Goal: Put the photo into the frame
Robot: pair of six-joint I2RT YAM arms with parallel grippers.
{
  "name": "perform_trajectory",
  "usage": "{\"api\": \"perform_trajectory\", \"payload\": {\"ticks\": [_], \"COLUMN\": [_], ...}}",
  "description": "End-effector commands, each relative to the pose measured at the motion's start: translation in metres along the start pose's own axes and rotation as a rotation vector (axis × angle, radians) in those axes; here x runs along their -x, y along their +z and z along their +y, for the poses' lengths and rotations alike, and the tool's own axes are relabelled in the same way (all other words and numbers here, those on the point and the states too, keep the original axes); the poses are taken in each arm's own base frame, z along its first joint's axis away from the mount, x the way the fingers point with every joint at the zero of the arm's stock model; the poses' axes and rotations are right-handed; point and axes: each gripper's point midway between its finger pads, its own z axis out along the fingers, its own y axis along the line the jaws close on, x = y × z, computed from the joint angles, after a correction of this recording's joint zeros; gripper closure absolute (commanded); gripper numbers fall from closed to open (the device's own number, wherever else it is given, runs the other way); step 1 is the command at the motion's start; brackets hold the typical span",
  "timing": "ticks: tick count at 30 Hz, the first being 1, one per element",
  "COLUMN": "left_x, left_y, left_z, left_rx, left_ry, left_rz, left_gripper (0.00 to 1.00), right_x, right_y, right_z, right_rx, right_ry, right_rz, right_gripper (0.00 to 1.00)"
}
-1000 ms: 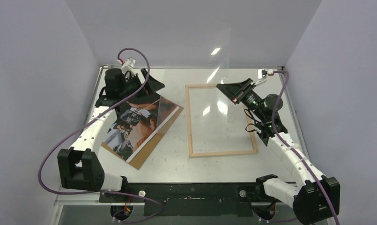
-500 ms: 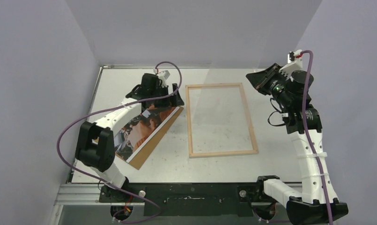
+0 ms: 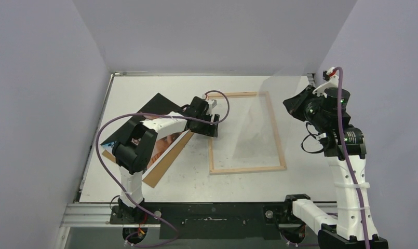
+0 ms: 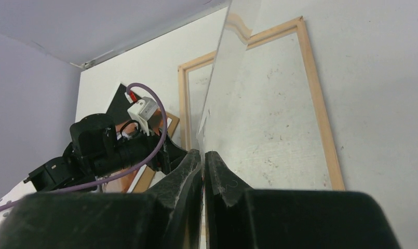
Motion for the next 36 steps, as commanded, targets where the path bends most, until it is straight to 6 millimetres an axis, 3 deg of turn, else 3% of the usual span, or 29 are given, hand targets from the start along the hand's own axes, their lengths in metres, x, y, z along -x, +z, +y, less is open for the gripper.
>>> {"api": "perform_trajectory", "payload": {"ticks": [1, 11, 18, 27, 31, 36], "left_x": [0.02, -0.014, -0.026, -0.04, -0.039, -0.02], "left_y": [0.006, 0.012, -0.003, -0.025, -0.032, -0.039], "left_z": [0.002, 0.037, 0.078, 0.11, 0.128, 0.144], "left_rx": [0.053, 0.155, 0.247, 0.305, 0.342, 0.355], "left_ry": [0.069, 0.161, 0.222, 0.275, 0.273, 0.224], "left_rz": [-0.06, 0.025, 0.063, 0.161, 0.164, 0.127], "left_gripper": [0.32, 0.5, 0.49, 0.5, 0.51, 0.51], "right_x": [0.025, 0.014, 0.008, -0.003, -0.008, -0.021], "right_y": [-0.015, -0.002, 0.003, 0.011, 0.014, 0.024], "right_z": [0.008, 0.018, 0.022, 0.026, 0.027, 0.029], "right_rx": [0.007, 0.082, 0.123, 0.169, 0.191, 0.231], "right_ry": [-0.033, 0.007, 0.029, 0.042, 0.052, 0.082], "right_rz": [-0.083, -0.044, -0.031, 0.004, 0.016, 0.055], "right_gripper": [0.95, 0.95, 0.95, 0.95, 0.95, 0.95]}}
